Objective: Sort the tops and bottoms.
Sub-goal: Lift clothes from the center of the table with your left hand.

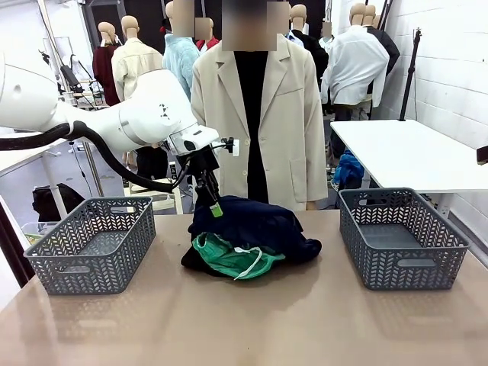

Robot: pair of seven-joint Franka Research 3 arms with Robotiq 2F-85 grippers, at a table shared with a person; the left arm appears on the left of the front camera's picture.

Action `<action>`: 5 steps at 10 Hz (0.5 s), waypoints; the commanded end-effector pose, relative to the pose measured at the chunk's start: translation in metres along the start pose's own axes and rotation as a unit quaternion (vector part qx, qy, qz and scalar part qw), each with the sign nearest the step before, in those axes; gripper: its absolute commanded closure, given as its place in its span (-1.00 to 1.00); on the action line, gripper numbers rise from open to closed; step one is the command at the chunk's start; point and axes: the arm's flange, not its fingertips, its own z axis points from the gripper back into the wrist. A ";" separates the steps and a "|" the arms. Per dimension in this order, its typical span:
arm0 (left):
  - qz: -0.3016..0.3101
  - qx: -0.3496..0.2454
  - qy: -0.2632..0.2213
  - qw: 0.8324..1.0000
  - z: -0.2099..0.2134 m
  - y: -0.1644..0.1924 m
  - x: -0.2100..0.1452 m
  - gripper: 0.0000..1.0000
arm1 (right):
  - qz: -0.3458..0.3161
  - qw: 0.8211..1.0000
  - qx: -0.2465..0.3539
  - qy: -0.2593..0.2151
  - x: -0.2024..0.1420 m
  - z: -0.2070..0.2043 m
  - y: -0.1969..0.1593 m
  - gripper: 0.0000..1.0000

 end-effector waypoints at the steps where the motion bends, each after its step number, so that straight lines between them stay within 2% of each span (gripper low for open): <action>1: -0.001 -0.005 0.000 1.000 0.007 -0.004 -0.004 1.00 | -0.003 1.000 0.000 0.006 0.000 0.001 0.002 -1.00; 5: -0.003 -0.002 -0.014 1.000 0.017 -0.008 -0.007 1.00 | -0.003 1.000 0.000 0.006 0.000 0.001 0.002 -1.00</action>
